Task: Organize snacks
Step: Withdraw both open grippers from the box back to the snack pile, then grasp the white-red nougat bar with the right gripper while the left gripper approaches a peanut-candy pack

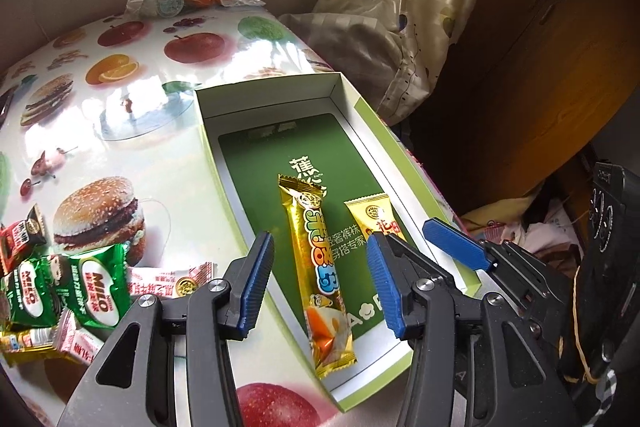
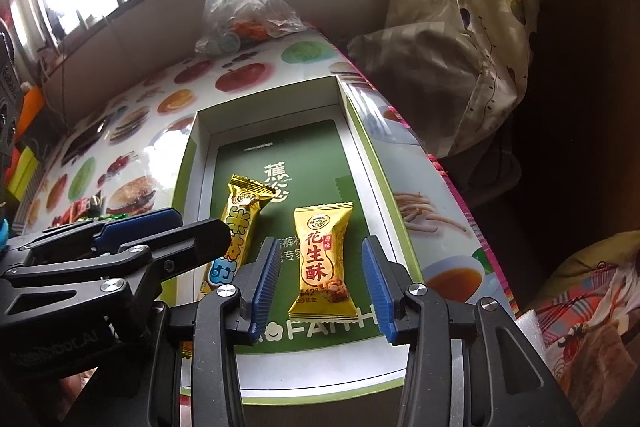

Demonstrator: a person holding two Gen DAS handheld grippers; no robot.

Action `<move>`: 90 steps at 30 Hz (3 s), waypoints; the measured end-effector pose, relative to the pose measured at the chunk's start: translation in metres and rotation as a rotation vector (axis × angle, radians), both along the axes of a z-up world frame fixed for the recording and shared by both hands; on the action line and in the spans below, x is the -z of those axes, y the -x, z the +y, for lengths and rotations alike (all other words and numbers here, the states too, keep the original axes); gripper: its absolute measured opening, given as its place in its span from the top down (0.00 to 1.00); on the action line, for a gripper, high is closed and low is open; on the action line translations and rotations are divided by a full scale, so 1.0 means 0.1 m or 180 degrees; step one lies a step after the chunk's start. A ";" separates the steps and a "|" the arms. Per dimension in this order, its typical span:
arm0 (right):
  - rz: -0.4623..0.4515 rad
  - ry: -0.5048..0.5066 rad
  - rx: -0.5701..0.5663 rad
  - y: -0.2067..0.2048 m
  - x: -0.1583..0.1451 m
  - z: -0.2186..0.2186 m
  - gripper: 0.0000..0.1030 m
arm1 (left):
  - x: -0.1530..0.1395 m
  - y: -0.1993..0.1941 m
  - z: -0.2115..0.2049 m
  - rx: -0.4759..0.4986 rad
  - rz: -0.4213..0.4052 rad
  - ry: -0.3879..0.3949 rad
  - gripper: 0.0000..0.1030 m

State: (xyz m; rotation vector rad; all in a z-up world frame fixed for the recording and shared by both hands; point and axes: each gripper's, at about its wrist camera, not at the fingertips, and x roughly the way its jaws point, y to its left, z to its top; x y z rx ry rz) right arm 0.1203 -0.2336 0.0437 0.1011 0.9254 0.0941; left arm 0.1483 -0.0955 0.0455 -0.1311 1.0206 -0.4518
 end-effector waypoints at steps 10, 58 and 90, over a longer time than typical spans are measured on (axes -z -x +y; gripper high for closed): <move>-0.0102 -0.0049 -0.0044 0.16 -0.13 0.12 0.58 | -0.18 0.30 0.25 -0.0142 -0.0268 -0.0101 0.44; 0.0126 0.0190 -0.1509 0.28 0.28 2.02 0.56 | 0.31 0.94 2.93 -0.1839 -0.0057 -0.0356 0.44; 0.0058 0.0125 -0.1502 0.30 0.32 2.01 0.83 | 0.45 0.84 3.44 -0.2340 0.0171 -0.0592 0.44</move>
